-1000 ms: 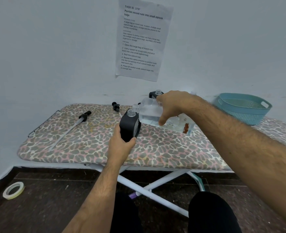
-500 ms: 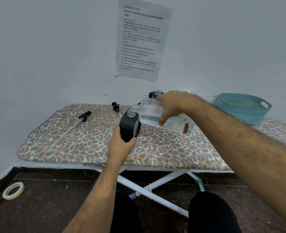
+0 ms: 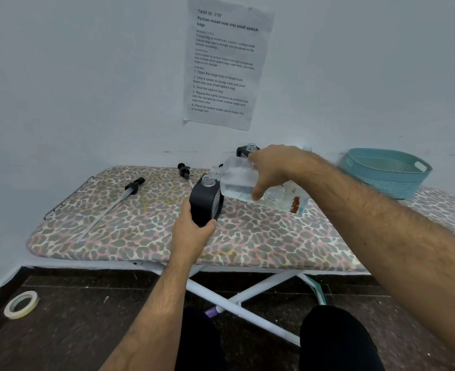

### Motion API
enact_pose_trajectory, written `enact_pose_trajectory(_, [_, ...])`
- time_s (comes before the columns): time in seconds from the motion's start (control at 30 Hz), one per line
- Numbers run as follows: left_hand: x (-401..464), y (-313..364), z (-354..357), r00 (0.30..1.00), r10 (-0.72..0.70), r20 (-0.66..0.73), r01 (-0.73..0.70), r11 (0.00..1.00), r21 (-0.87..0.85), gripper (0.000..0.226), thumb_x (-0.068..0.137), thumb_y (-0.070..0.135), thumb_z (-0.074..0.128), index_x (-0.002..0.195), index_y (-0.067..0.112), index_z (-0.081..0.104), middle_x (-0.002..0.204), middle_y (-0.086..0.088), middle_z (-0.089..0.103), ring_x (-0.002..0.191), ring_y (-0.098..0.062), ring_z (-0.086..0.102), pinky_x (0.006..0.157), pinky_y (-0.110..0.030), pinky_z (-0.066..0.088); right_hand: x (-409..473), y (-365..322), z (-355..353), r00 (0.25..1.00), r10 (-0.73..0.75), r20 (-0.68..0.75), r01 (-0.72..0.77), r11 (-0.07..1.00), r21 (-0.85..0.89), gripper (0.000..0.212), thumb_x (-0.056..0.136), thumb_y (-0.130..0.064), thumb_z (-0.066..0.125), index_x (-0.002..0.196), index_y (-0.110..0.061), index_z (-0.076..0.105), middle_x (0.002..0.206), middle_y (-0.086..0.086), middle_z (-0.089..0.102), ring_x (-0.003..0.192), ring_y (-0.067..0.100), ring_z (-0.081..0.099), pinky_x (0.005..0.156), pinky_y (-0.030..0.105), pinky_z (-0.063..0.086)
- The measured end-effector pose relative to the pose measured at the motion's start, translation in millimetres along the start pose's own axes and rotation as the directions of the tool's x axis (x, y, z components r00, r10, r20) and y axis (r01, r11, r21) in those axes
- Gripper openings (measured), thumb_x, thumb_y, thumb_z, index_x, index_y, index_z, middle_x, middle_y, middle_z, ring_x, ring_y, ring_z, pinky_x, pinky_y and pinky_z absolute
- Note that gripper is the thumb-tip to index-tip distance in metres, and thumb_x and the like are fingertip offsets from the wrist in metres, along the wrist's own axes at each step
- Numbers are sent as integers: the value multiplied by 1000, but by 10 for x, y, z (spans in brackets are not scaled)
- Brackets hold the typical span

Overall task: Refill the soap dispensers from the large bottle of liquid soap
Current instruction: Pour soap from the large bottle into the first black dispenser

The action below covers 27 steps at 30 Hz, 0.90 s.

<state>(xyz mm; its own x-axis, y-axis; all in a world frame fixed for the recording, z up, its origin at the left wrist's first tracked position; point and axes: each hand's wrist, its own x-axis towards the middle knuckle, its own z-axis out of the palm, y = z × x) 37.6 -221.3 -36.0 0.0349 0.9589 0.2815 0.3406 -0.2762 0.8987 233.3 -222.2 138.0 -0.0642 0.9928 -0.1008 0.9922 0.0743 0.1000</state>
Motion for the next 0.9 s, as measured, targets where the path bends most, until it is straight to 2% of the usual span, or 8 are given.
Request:
enact_pose_trajectory(0.13, [10, -17, 11, 1000, -4, -2, 4, 1000, 0, 58, 84, 14, 72, 131, 33, 45, 109, 22, 59, 99, 7, 57, 72, -8, 42, 5, -3, -1, 1000, -1, 3, 1, 1000, -3, 86, 67, -56, 82, 138, -25, 45, 132, -4, 57, 112, 20, 55, 78, 36, 46])
enact_pose_trajectory(0.3, [7, -21, 7, 1000, 2, -2, -2, 1000, -2, 59, 84, 15, 71, 134, 33, 44, 109, 25, 58, 98, 11, 56, 73, -8, 42, 5, 6, 0, 1000, 2, 3, -2, 1000, -5, 86, 67, -57, 82, 138, -25, 45, 132, -4, 57, 114, 21, 55, 78, 36, 46])
enact_pose_trajectory(0.5, [1, -8, 5, 1000, 1, -4, -1, 1000, 10, 56, 85, 14, 71, 129, 36, 44, 106, 28, 57, 93, 15, 55, 67, -3, 42, 12, 5, -3, 1000, 2, 5, -2, 1000, -3, 88, 66, -57, 82, 139, -25, 45, 134, -4, 56, 116, 21, 55, 78, 36, 45])
enact_pose_trajectory(0.77, [4, 5, 8, 1000, 7, -9, -7, 1000, 17, 57, 84, 13, 71, 131, 34, 44, 106, 29, 57, 90, 22, 54, 65, 1, 41, -6, -5, -19, 1000, 5, 11, -5, 1000, -3, 86, 67, -56, 83, 138, -24, 46, 131, -4, 58, 108, 19, 54, 78, 36, 45])
enact_pose_trajectory(0.9, [5, -7, 5, 1000, 2, -8, -1, 1000, 22, 57, 85, 14, 71, 132, 32, 44, 105, 29, 58, 89, 22, 54, 64, 0, 43, -5, -6, -20, 1000, 8, 10, -8, 1000, 0, 88, 67, -55, 83, 140, -25, 45, 134, -4, 57, 117, 22, 55, 79, 36, 44])
